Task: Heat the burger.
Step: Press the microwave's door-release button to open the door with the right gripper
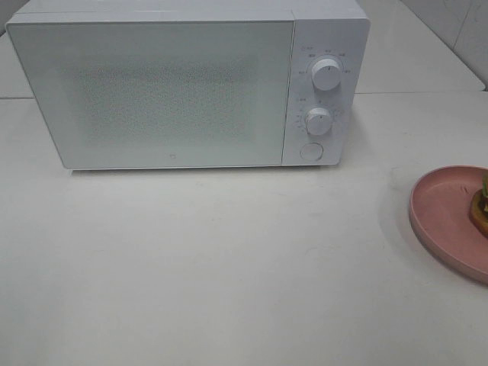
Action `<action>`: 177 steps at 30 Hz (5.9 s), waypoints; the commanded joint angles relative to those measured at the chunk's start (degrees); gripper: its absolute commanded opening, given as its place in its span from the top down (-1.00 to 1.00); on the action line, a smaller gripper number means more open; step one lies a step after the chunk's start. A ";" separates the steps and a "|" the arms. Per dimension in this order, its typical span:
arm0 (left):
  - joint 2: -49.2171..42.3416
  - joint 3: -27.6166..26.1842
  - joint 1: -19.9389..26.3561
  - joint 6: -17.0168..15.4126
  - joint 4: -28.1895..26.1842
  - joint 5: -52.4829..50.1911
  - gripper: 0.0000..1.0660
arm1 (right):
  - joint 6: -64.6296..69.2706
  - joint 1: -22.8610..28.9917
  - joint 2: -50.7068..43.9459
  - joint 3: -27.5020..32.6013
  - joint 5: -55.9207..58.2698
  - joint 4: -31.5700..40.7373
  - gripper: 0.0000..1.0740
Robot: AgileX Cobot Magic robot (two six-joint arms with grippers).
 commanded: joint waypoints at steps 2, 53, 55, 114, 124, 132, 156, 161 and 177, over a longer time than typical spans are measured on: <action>-0.06 -0.06 -0.06 0.00 -0.52 -0.11 -0.61 | 0.57 -0.34 -1.83 0.11 -0.29 -0.57 -0.39; -0.06 -0.06 -0.06 0.00 -0.52 -0.11 -0.61 | -0.92 -0.34 35.92 0.46 -41.83 -0.29 -0.39; -0.06 -0.06 -0.06 0.00 -0.52 -0.11 -0.61 | -0.92 -0.34 39.94 0.46 -45.09 -0.29 -0.39; -0.06 -0.06 -0.06 -0.06 -0.52 -0.11 -0.61 | -19.94 37.36 97.17 7.73 -127.65 40.28 -0.39; -0.06 -0.06 -0.06 -0.06 -0.52 -0.11 -0.61 | -12.26 37.36 98.72 7.73 -127.65 39.99 -0.37; -0.06 -0.06 -0.06 -0.06 -0.52 -0.11 -0.61 | 3.21 37.36 98.72 7.73 -127.54 39.99 -0.31; -0.06 -0.06 -0.06 -0.06 -0.52 -0.11 -0.61 | 70.19 37.36 98.72 7.62 -123.13 40.62 1.00; -0.06 -0.06 -0.06 -0.06 -0.52 -0.11 -0.61 | 71.62 37.36 98.72 7.62 -121.98 42.00 1.00; -0.06 -0.06 -0.06 -0.06 -0.52 -0.11 -0.61 | 79.01 36.96 109.72 2.18 -123.76 39.76 1.00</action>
